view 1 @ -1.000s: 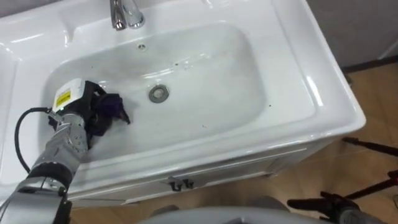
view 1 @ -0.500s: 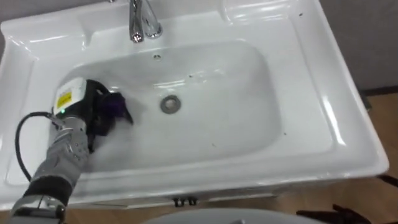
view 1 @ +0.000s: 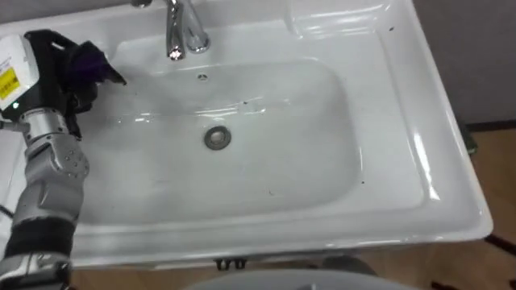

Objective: Wipe basin

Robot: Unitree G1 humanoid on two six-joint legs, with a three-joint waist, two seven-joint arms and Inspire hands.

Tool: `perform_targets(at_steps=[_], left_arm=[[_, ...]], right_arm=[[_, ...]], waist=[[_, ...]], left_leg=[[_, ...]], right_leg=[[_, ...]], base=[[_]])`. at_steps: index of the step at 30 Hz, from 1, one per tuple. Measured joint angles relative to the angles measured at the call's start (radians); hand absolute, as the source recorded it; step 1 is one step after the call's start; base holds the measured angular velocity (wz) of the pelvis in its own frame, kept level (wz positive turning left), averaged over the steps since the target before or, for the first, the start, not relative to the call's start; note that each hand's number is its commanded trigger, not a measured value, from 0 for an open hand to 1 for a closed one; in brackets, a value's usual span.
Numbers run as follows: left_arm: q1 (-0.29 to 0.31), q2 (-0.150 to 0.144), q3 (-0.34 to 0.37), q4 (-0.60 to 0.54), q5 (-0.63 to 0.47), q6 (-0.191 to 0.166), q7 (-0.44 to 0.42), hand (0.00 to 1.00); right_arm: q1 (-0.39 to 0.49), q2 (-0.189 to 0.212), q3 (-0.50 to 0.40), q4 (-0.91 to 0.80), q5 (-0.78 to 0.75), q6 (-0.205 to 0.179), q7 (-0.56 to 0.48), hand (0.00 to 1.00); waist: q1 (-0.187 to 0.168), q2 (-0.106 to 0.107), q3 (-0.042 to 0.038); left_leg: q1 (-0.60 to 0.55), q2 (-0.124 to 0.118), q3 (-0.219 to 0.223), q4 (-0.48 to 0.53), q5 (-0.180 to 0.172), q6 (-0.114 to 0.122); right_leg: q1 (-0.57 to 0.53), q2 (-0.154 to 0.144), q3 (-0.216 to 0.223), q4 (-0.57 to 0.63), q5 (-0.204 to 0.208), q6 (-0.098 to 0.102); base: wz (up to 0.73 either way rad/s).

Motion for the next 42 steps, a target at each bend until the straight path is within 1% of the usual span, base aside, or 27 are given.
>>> perform_targets(at_steps=[1, 2, 5, 8, 13, 18, 19, 23, 26, 29, 33, 39, 42], left_arm=[[0.0, 0.0, 0.002, 0.0, 0.0, 0.003, 0.016, 1.0], [0.0, 0.0, 0.006, 0.0, 0.0, 0.005, 0.029, 1.0], [0.001, 0.0, 0.008, 0.0, 0.0, 0.006, 0.059, 1.0], [0.008, 0.0, 0.008, 0.0, 0.0, 0.009, 0.076, 1.0], [0.015, 0.0, 0.008, 0.0, -0.001, 0.014, 0.082, 1.0], [0.021, 0.001, 0.01, 0.0, -0.001, 0.018, 0.082, 1.0], [0.026, 0.001, 0.014, -0.001, -0.001, 0.018, 0.082, 1.0], [0.068, 0.001, 0.04, -0.001, -0.002, 0.018, 0.082, 1.0], [0.088, 0.001, 0.041, -0.001, -0.002, 0.022, 0.078, 1.0], [0.115, 0.0, 0.041, -0.001, -0.002, 0.04, 0.064, 1.0], [0.123, 0.0, 0.041, -0.001, -0.003, 0.047, 0.053, 1.0], [0.137, -0.002, 0.042, -0.001, 0.0, 0.048, 0.053, 1.0], [0.142, -0.008, 0.042, -0.001, -0.001, 0.054, 0.053, 1.0]], right_arm=[[0.0, 0.004, 0.001, 0.003, -0.007, 0.007, 0.0, 0.0], [0.001, 0.007, 0.005, 0.004, -0.008, 0.008, -0.001, 0.0], [0.003, 0.011, 0.007, 0.003, -0.008, 0.019, -0.002, 0.0], [0.002, 0.012, 0.015, 0.002, -0.008, 0.02, 0.0, 0.0], [-0.005, 0.012, 0.016, 0.004, -0.007, 0.02, 0.002, 0.0], [0.006, 0.012, 0.016, 0.001, -0.009, 0.027, 0.008, 0.0], [0.011, 0.012, 0.016, 0.001, -0.016, 0.027, 0.014, 0.0], [0.006, 0.012, 0.015, 0.0, -0.021, 0.026, 0.035, 0.0], [0.006, 0.012, 0.015, 0.0, -0.019, 0.027, 0.044, 0.0], [0.003, 0.012, 0.015, -0.002, -0.019, 0.027, 0.051, 0.0], [0.005, 0.012, 0.014, -0.009, -0.02, 0.027, 0.055, 0.0], [0.011, 0.014, 0.013, 0.0, -0.027, 0.031, 0.057, 0.0], [0.012, 0.016, 0.013, 0.003, -0.028, 0.048, 0.057, 0.0]], waist=[[0.004, -0.001, -0.0036], [0.015, 0.0, -0.0041], [0.023, 0.0, -0.0043], [0.024, 0.001, -0.0051], [0.025, 0.001, -0.0052], [0.045, 0.001, -0.0052], [0.049, -0.001, -0.0039], [0.049, -0.004, -0.0051], [0.046, -0.006, -0.0051], [0.047, -0.01, -0.0052], [0.047, -0.013, -0.0058], [0.046, -0.007, -0.0065], [0.046, -0.007, -0.0062]], left_leg=[[0.006, -0.002, 0.0, 0.0, 0.0, 0.0], [0.011, -0.003, 0.0, 0.002, 0.0, 0.001], [0.016, -0.008, 0.0, 0.017, 0.001, 0.001], [0.026, -0.011, 0.0, 0.017, 0.001, 0.001], [0.029, -0.013, 0.003, 0.016, 0.001, 0.002], [0.035, -0.013, 0.004, 0.015, 0.001, 0.002], [0.042, -0.013, 0.005, 0.014, 0.001, 0.002], [0.044, -0.013, 0.006, 0.014, 0.001, 0.002], [0.045, -0.012, 0.005, 0.005, 0.001, 0.002], [0.052, -0.012, 0.005, -0.008, 0.001, 0.002], [0.057, -0.012, 0.006, -0.009, 0.0, 0.003], [0.061, -0.013, 0.006, -0.007, 0.0, 0.003], [0.061, -0.012, 0.007, -0.007, 0.0, 0.003]], right_leg=[[0.008, -0.002, -0.002, -0.001, 0.0, 0.006], [0.016, -0.003, -0.003, -0.002, 0.001, 0.007], [0.031, -0.009, -0.009, -0.002, 0.003, 0.008], [0.046, -0.015, -0.018, -0.003, 0.003, 0.008], [0.054, -0.019, -0.027, -0.006, 0.002, 0.009], [0.067, -0.017, -0.03, -0.019, 0.001, 0.009], [0.077, -0.016, -0.03, -0.022, 0.001, 0.01], [0.08, -0.016, -0.03, -0.029, -0.004, 0.011], [0.081, -0.013, -0.034, -0.036, -0.004, 0.011], [0.084, -0.011, -0.033, -0.039, -0.003, 0.012], [0.089, -0.012, -0.031, -0.041, -0.003, 0.013], [0.092, -0.012, -0.031, -0.038, -0.005, 0.014], [0.091, -0.012, -0.031, -0.037, -0.006, 0.014]], base=[[0.06], [0.05], [0.07], [0.09], [0.06], [0.01], [0.0], [0.0], [0.05], [0.0], [0.0], [0.0], [0.0]])
